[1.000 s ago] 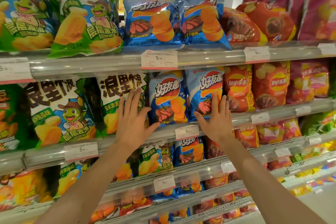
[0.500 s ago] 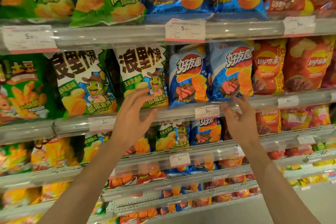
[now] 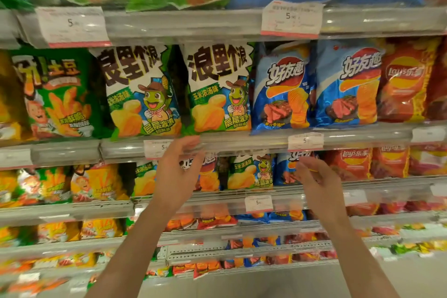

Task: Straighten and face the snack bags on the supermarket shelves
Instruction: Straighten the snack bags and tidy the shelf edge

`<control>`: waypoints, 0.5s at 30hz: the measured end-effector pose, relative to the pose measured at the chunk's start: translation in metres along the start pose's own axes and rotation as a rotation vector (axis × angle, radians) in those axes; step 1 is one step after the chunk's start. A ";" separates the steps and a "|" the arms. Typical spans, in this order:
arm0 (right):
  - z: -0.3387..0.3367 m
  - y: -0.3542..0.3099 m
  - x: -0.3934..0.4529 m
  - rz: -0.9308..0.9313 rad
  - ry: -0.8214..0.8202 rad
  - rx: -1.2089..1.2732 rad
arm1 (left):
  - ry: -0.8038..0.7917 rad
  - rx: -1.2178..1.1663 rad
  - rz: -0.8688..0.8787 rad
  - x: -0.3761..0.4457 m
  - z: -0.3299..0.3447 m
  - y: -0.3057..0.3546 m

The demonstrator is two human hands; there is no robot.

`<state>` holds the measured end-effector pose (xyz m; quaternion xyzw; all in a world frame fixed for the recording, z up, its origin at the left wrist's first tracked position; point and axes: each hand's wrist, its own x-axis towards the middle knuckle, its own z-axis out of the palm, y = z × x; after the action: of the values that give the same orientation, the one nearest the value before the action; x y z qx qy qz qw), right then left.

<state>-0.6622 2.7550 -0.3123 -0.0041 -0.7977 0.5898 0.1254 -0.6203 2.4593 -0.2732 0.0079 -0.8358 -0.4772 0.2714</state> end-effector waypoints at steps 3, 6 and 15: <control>0.009 -0.003 0.000 0.020 -0.005 0.027 | 0.018 -0.012 -0.016 -0.001 -0.008 -0.004; 0.020 -0.010 0.001 0.027 -0.017 0.097 | 0.051 -0.076 -0.073 -0.006 -0.018 -0.010; 0.083 -0.038 -0.018 -0.003 -0.064 0.221 | 0.172 -0.273 -0.213 -0.017 -0.075 -0.037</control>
<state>-0.6566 2.6631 -0.3027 0.0295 -0.7316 0.6737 0.1004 -0.5805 2.3842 -0.2803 0.1001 -0.7314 -0.6097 0.2884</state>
